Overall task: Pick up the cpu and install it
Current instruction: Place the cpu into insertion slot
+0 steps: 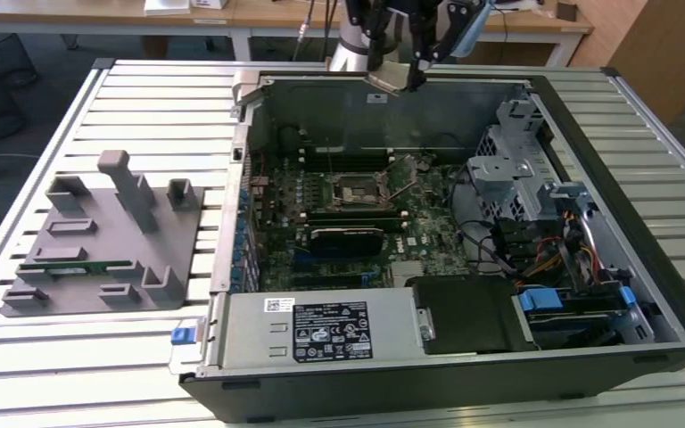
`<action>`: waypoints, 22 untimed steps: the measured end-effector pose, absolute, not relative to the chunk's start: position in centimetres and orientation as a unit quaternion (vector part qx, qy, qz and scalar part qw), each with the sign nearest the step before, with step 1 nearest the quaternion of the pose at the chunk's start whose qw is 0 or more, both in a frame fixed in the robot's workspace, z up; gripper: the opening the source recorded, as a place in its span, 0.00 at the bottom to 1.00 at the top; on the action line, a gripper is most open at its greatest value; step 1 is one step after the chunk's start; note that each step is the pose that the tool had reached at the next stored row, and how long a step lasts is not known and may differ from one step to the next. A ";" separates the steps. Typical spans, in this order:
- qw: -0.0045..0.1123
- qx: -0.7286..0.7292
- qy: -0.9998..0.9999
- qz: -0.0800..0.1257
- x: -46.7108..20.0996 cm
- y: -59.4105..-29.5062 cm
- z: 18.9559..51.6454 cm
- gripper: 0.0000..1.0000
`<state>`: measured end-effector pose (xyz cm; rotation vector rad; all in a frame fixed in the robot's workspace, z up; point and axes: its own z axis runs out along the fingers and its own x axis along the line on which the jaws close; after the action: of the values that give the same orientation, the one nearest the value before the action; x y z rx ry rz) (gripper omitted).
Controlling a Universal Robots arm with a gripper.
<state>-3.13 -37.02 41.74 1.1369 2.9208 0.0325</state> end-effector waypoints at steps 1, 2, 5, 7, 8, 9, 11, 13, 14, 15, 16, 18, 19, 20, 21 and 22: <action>0.004 0.367 0.930 0.010 -3.1 -37.0 41.7 0.53; 0.004 0.372 0.928 0.010 -3.1 -37.0 41.7 0.53; 0.004 0.385 0.923 0.010 -3.1 -37.0 41.7 0.53; 0.004 0.396 0.918 0.010 -3.1 -37.0 41.7 0.53; 0.004 0.403 0.915 0.010 -3.1 -37.0 41.7 0.53; 0.004 0.412 0.911 0.010 -3.1 -37.0 41.6 0.53; 0.004 0.427 0.904 0.010 -3.1 -37.0 41.6 0.53; 0.005 0.443 0.897 0.010 -3.1 -37.0 41.5 0.53; 0.005 0.451 0.893 0.010 -3.1 -37.0 41.5 0.53; 0.005 0.458 0.889 0.009 -3.1 -37.0 41.5 0.53; 0.005 0.465 0.885 0.009 -3.1 -37.0 41.5 0.53; 0.005 0.479 0.878 0.009 -3.1 -37.0 41.4 0.53; 0.005 0.485 0.875 0.009 -3.1 -37.0 41.4 0.53; 0.005 0.491 0.871 0.009 -3.1 -37.0 41.4 0.53; 0.005 0.497 0.868 0.009 -3.1 -37.0 41.3 0.53; 0.005 0.503 0.864 0.009 -3.1 -37.0 41.3 0.53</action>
<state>-3.13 -36.97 41.31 1.5747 2.7060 0.0286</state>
